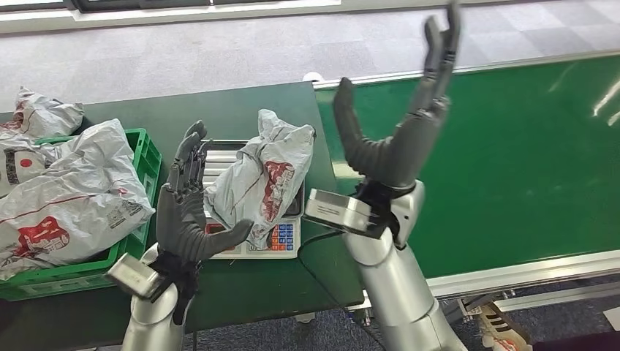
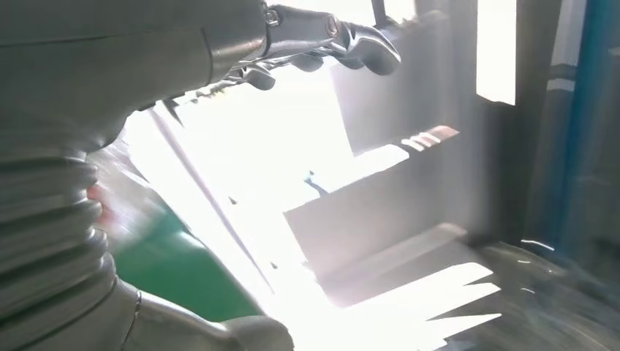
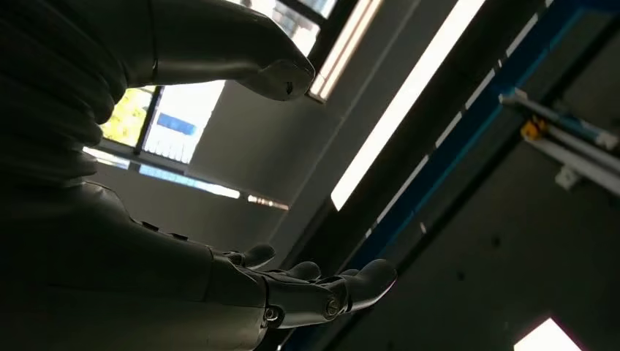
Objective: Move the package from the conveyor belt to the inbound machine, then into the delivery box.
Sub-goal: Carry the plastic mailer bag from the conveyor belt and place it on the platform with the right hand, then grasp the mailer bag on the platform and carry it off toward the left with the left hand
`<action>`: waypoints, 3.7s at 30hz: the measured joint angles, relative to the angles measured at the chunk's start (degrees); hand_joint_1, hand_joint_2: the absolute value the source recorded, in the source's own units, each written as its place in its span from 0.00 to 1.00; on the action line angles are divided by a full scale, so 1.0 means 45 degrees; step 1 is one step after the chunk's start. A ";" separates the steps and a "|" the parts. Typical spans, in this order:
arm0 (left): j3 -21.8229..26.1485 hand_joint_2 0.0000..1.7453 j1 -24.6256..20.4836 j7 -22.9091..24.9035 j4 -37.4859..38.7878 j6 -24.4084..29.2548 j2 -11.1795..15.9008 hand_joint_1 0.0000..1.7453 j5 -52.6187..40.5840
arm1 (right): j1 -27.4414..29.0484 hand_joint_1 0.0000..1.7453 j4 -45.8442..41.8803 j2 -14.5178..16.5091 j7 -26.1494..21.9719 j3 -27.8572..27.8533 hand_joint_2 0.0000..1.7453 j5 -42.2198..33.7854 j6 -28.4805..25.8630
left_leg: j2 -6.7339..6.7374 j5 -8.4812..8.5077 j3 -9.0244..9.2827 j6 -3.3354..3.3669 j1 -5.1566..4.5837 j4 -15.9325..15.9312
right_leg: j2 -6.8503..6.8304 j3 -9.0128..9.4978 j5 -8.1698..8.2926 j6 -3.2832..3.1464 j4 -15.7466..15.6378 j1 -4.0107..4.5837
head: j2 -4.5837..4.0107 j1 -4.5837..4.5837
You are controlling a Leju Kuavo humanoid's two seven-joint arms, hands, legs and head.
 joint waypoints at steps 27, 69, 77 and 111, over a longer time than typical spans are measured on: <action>0.0263 1.00 -0.5318 0.3653 1.2109 0.3391 0.0732 0.00 -0.9698 | 0.2260 0.00 -0.6811 -0.0186 -0.0824 0.0404 1.00 -0.3593 0.0113 | 0.0042 0.0012 0.0017 0.0026 -0.0032 0.0001 | 0.0035 0.0031 0.0028 0.0024 0.0001 -0.0036 | 0.0000 0.0000; -0.0283 1.00 -0.5667 0.2263 1.2958 0.1520 0.0778 1.00 -0.8601 | 0.2171 0.00 -0.5741 -0.0185 -0.0826 0.0993 1.00 -0.3022 0.0124 | 0.0014 0.0018 0.0058 0.0038 -0.0037 0.0001 | 0.0003 0.0081 0.0022 0.0035 0.0001 -0.0046 | 0.0000 0.0002; -0.0269 1.00 -0.5642 0.1967 1.2887 0.1743 0.0784 1.00 -0.8155 | 0.2170 0.00 -0.5717 -0.0185 -0.0826 0.0996 1.00 -0.3015 0.0124 | 0.0013 0.0017 0.0054 0.0038 -0.0037 0.0001 | 0.0003 0.0079 0.0022 0.0035 0.0001 -0.0046 | 0.0000 0.0002; 0.9028 1.00 -0.5308 1.2346 0.7746 1.0394 0.3533 0.75 -1.4591 | 0.2586 0.00 -0.5404 -0.0217 -0.0823 -0.0641 1.00 -0.2165 0.0100 | 0.0145 0.0034 0.0003 -0.0009 -0.0006 -0.0004 | 0.0132 -0.0055 0.0040 -0.0011 0.0020 -0.0008 | 0.0000 -0.0005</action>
